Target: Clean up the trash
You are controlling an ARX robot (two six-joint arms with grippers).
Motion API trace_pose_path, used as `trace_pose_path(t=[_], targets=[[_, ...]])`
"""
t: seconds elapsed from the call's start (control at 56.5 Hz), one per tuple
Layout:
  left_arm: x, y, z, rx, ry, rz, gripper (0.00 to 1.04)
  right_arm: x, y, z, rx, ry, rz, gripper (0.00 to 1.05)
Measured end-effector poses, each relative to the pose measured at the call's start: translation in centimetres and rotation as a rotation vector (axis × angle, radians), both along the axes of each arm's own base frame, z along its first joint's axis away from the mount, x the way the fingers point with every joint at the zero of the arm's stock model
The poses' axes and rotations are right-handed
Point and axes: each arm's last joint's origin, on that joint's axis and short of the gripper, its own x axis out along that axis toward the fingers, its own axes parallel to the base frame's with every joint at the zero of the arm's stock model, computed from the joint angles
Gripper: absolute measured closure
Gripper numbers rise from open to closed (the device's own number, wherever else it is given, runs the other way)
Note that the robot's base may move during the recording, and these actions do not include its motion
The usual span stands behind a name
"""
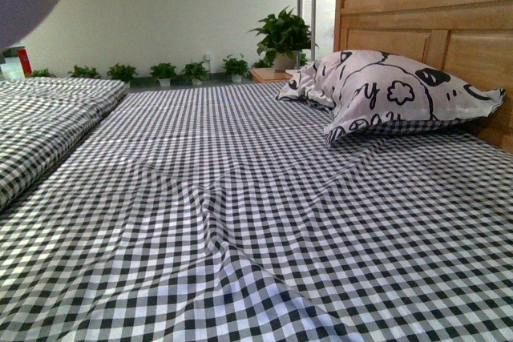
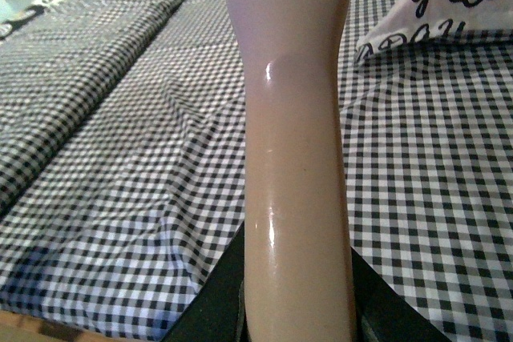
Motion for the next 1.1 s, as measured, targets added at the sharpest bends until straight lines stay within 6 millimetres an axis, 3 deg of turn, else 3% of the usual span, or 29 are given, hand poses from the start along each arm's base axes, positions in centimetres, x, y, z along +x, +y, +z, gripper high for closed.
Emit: trace_pose_path(t=[0.195, 0.301, 0.496, 0.637, 1.097], targets=[[-3.2, -1.1, 1.5, -0.008, -0.082, 0.013, 0.78, -3.0, 0.0, 0.8, 0.071, -0.039, 0.011, 0.86], [-5.6, -1.7, 2.1, -0.015, -0.119, 0.026, 0.78, -5.5, 1.2, 1.4, 0.134, -0.059, 0.033, 0.86], [-9.0, -2.9, 1.2, -0.020, -0.119, 0.010, 0.78, -9.1, 3.6, 1.5, 0.219, -0.066, 0.036, 0.86], [-9.9, -3.3, 0.7, -0.022, -0.142, 0.030, 0.78, -10.1, 3.4, 1.7, 0.242, -0.076, -0.022, 0.86], [-9.9, -3.8, -0.3, -0.043, -0.158, 0.068, 0.78, -10.2, 2.3, 0.6, 0.246, -0.044, -0.289, 0.86]])
